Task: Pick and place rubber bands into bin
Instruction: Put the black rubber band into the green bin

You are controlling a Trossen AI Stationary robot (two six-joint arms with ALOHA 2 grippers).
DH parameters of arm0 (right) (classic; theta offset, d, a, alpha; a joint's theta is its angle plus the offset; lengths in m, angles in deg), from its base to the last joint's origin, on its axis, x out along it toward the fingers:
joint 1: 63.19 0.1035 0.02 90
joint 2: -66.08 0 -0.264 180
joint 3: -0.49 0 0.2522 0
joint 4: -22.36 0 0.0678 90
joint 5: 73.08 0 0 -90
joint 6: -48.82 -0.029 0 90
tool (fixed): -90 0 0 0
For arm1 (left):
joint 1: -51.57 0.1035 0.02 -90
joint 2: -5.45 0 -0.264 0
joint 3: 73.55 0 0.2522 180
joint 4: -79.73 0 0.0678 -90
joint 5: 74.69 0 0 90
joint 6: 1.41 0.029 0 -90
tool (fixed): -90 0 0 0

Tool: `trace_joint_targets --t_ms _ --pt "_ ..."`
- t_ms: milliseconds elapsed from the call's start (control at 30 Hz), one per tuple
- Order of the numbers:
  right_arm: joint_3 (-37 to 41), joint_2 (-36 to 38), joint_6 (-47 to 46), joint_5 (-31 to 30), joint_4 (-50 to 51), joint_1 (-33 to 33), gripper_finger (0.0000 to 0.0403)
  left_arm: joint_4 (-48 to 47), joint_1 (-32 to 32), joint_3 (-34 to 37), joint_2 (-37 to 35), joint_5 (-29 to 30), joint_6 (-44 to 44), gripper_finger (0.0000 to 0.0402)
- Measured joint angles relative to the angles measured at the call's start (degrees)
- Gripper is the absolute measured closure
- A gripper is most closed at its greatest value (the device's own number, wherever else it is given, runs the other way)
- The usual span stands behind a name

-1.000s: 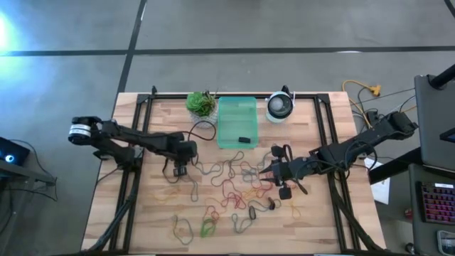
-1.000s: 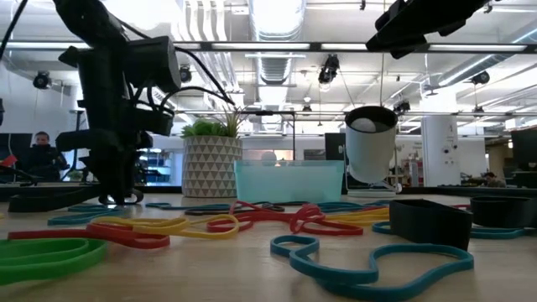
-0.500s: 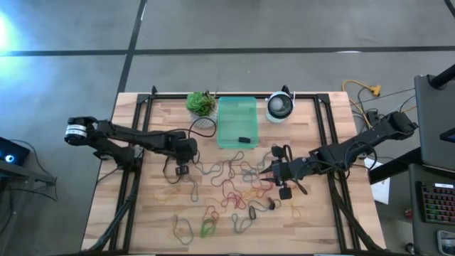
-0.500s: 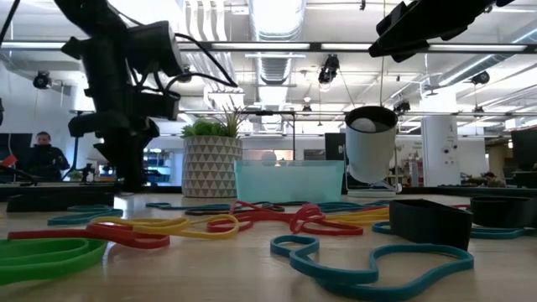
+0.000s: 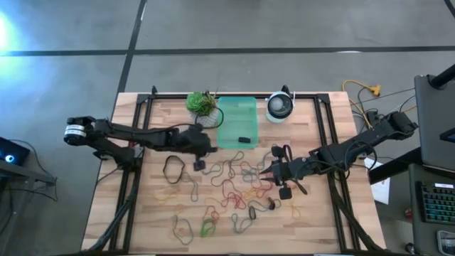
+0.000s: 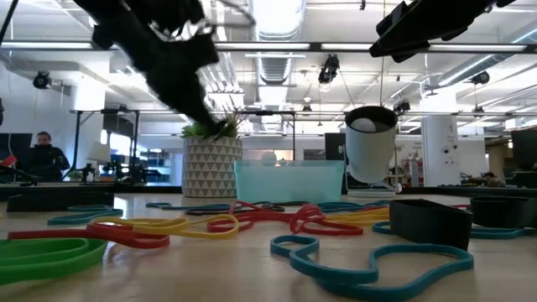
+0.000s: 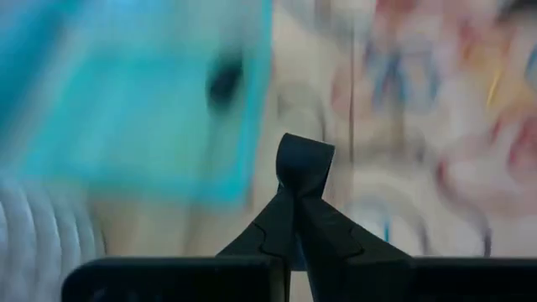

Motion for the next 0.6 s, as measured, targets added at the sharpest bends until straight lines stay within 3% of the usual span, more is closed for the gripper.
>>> trace_joint_targets --t_ms 267,600 --pt "0.23 0.00 -0.02 0.02 0.01 0.00 0.0317 25.80 0.17 0.17 2.10 3.39 8.47 0.0398" --pt "0.52 0.00 -0.02 0.04 0.02 0.00 0.0326 39.18 2.11 -0.47 13.70 3.59 12.62 0.0398"
